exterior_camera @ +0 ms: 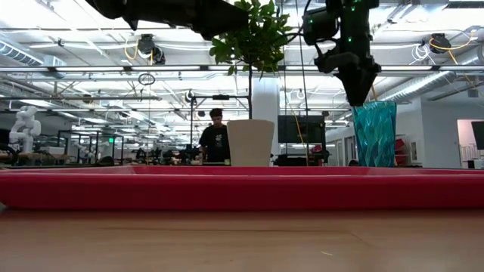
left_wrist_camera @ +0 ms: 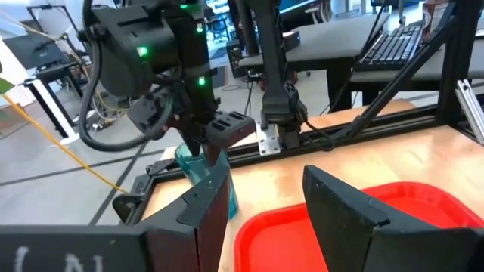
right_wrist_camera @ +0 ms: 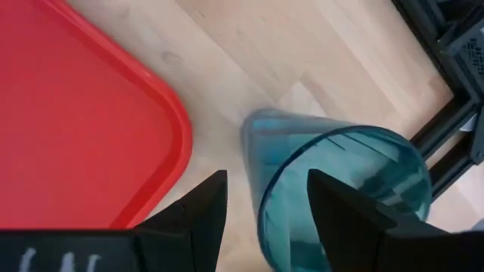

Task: Pick and place plate/cup/fork/spoon on tray
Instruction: Put the blue cup on the top left of the red tray

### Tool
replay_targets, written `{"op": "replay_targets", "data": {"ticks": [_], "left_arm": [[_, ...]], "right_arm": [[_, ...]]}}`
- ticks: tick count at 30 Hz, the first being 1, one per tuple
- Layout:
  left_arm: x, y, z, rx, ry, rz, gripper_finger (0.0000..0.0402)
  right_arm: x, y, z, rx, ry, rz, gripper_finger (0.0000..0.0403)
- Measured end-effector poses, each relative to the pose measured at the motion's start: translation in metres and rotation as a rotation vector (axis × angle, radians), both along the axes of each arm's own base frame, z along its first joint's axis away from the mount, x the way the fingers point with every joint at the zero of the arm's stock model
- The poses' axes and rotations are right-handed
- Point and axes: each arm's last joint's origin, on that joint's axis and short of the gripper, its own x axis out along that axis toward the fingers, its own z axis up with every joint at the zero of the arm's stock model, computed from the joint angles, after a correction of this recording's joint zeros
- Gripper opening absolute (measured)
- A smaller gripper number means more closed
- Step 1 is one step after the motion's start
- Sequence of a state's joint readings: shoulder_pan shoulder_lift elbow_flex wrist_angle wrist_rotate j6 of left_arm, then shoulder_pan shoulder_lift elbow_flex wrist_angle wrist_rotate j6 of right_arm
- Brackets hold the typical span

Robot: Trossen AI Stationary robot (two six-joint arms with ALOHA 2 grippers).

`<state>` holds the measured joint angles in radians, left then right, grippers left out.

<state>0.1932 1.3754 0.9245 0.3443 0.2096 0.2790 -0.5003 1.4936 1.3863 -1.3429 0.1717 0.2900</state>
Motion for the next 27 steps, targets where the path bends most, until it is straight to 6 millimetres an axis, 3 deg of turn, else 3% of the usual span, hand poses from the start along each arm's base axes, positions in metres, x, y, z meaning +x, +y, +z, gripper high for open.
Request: {"op": "replay_targets", "data": {"ticks": [9, 13, 18, 27], "left_arm": [[0.0, 0.0, -0.001, -0.002, 0.013, 0.001, 0.0172], [0.0, 0.0, -0.001, -0.002, 0.013, 0.001, 0.0172], [0.0, 0.0, -0.001, -0.002, 0.012, 0.001, 0.0172], [0.0, 0.0, -0.002, -0.004, 0.023, 0.001, 0.0172]], "right_arm": [[-0.003, 0.001, -0.019, 0.027, 0.046, -0.009, 0.0165], [-0.004, 0.001, -0.019, 0.021, 0.055, 0.012, 0.0119], [-0.006, 0.002, -0.019, 0.037, 0.09, 0.054, 0.0017], [-0.014, 0.004, -0.017, 0.016, 0.199, 0.06, 0.0002]]}}
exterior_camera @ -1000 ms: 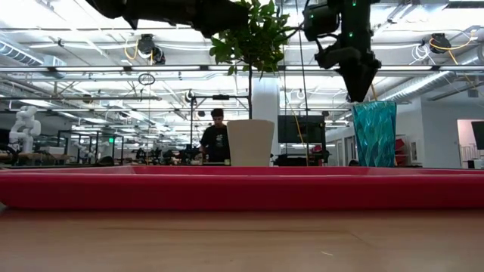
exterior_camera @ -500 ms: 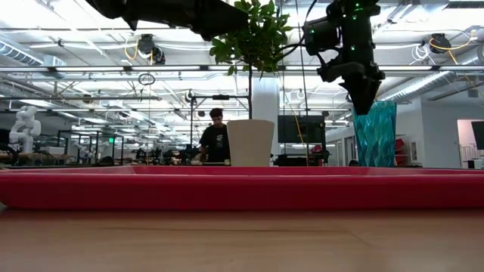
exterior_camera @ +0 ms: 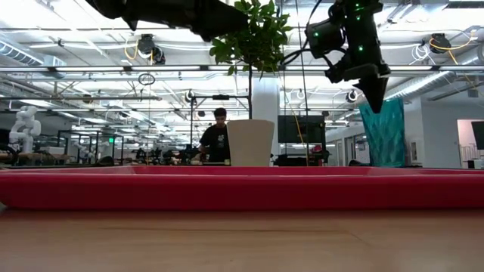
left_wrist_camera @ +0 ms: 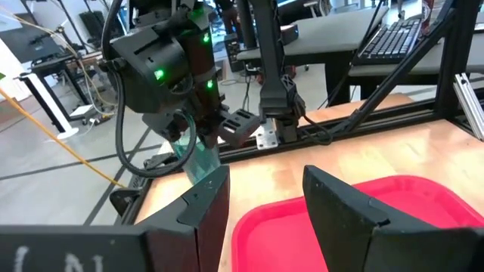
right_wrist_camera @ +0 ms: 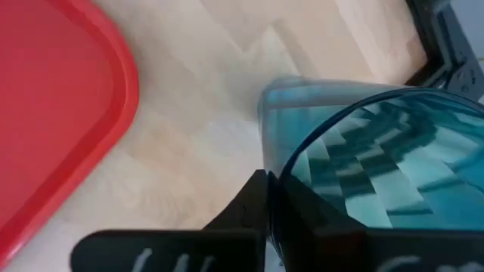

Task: Pick and place plate/cup/fork/spoon on tray
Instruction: Put the blue cup on the top left of the red tray

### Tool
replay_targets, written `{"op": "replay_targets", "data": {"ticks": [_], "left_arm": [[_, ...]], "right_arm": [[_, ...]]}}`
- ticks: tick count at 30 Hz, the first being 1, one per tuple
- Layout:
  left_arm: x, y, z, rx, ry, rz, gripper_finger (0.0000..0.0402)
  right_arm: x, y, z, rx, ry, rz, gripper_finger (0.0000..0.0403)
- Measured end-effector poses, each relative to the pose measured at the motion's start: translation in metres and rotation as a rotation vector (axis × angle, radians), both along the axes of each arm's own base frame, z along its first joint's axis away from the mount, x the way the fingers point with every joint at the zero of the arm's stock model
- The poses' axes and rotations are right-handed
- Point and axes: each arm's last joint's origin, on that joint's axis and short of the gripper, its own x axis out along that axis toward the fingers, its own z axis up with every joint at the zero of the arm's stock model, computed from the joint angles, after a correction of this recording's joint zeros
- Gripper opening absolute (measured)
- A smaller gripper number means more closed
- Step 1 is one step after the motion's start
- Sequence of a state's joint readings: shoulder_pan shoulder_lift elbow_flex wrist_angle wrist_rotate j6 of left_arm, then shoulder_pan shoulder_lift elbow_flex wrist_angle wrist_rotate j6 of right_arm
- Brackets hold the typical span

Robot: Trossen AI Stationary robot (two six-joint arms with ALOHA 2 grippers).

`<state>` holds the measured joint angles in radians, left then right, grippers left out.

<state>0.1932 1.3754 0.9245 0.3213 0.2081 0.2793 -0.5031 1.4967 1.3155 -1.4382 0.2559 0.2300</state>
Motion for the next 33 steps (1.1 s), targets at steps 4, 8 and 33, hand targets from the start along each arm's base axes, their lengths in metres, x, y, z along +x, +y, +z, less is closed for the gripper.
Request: {"op": "replay_targets", "data": {"ticks": [4, 8, 33], "left_arm": [[-0.001, 0.0, -0.001, 0.002, 0.015, 0.002, 0.0172], [-0.007, 0.004, 0.0, 0.005, 0.053, 0.017, 0.0172], [-0.065, 0.018, 0.022, -0.07, 0.192, 0.11, 0.0172]], "right_arm": [[0.001, 0.005, 0.002, 0.039, -0.032, 0.008, 0.0001], [0.007, 0.013, 0.016, 0.015, -0.08, 0.046, 0.0001], [0.139, 0.114, 0.057, 0.089, -0.281, 0.619, 0.0]]}}
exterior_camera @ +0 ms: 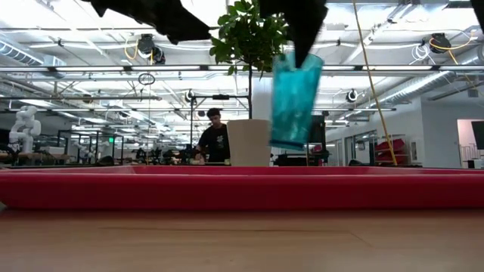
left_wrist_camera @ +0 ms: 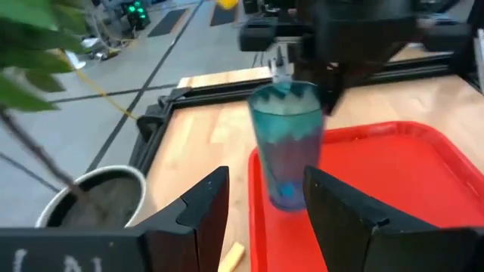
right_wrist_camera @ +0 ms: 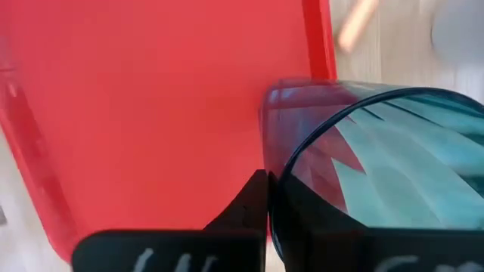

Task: Pick and place plate/cup/fork/spoon on tray
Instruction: Put the blue cup on the top left of the red tray

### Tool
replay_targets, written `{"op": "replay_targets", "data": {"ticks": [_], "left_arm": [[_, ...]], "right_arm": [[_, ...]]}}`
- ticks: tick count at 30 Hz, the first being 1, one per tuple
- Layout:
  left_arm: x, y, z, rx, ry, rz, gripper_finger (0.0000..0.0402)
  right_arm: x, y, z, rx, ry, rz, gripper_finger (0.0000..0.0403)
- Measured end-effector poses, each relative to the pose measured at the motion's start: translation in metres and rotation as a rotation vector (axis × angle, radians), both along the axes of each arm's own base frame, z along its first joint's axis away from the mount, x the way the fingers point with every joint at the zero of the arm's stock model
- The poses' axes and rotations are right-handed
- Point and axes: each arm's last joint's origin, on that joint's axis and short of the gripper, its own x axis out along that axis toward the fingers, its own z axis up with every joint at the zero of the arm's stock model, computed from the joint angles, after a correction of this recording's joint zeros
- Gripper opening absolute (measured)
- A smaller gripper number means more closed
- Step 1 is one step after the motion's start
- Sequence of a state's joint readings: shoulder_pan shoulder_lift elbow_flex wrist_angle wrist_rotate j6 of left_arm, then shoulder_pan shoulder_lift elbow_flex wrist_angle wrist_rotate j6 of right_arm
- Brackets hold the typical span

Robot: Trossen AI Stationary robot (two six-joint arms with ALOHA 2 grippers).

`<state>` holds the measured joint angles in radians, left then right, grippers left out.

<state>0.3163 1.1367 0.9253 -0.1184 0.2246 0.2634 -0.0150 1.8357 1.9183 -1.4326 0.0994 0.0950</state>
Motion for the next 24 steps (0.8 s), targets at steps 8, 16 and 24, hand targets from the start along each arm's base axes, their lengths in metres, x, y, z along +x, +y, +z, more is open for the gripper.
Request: {"op": "replay_targets", "data": {"ticks": [8, 16, 24], "left_arm": [[-0.025, 0.007, 0.01, 0.011, 0.016, 0.126, 0.0172], [-0.046, 0.002, 0.018, 0.011, -0.123, -0.033, 0.0172], [-0.062, 0.001, 0.003, 0.024, -0.27, 0.019, 0.0172]], "right_arm": [[0.037, 0.004, -0.005, 0.037, -0.008, 0.117, 0.0], [0.05, -0.01, -0.02, 0.074, 0.041, 0.132, 0.0], [0.053, -0.014, -0.019, 0.127, 0.007, 0.146, 0.0]]}}
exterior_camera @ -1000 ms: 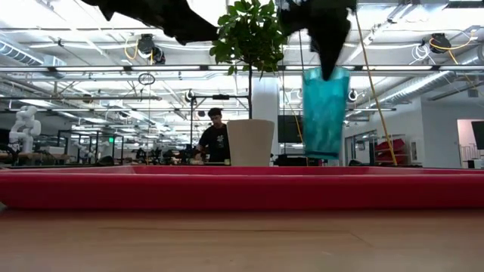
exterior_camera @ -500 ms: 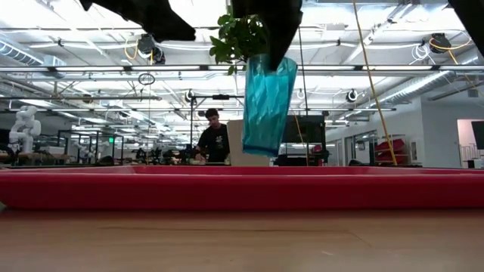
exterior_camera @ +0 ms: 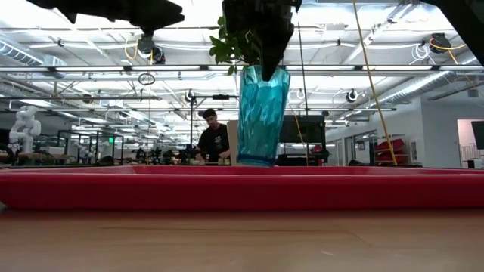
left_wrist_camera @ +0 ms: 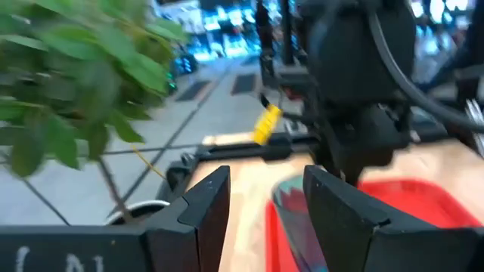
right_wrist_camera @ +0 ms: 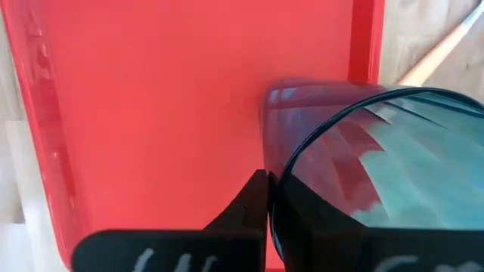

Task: Pick and place plate/cup/fork/spoon on tray
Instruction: Put the blue cup on the top left of the red tray

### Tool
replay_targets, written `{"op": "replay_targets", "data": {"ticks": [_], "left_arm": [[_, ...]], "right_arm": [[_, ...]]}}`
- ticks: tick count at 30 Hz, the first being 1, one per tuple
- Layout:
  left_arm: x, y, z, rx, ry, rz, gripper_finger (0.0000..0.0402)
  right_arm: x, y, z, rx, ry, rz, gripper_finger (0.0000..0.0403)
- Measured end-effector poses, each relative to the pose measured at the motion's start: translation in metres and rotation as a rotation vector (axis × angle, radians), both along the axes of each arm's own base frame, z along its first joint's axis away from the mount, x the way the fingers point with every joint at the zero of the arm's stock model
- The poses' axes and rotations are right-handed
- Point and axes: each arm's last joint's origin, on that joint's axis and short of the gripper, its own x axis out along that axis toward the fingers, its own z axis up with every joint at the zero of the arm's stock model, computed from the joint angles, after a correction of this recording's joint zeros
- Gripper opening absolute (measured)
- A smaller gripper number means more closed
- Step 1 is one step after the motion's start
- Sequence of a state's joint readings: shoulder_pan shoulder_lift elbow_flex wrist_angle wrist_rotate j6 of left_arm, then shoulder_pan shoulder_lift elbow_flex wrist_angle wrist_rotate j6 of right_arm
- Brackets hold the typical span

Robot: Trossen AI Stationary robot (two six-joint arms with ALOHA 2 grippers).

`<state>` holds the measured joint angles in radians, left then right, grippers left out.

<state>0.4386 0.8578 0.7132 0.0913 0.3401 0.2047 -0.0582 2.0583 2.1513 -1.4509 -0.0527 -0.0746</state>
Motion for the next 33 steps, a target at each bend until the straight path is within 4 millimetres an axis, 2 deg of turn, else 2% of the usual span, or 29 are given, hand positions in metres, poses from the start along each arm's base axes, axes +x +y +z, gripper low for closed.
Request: {"op": "replay_targets", "data": {"ticks": [4, 11, 18, 33], "left_arm": [[-0.003, 0.001, 0.002, -0.047, -0.016, 0.016, 0.0172], [-0.004, 0.001, 0.002, -0.074, -0.019, 0.018, 0.0172], [-0.004, 0.001, 0.001, -0.077, -0.012, 0.018, 0.0172], [-0.004, 0.001, -0.001, -0.088, 0.002, 0.019, 0.0172]], "right_arm": [[0.0, 0.0, -0.005, 0.004, 0.011, -0.002, 0.0], [-0.003, 0.001, -0.029, 0.007, 0.086, -0.015, 0.0], [-0.003, 0.001, -0.035, 0.006, 0.09, -0.032, 0.0002], [0.002, 0.0, -0.036, 0.01, 0.04, -0.043, 0.0114]]}}
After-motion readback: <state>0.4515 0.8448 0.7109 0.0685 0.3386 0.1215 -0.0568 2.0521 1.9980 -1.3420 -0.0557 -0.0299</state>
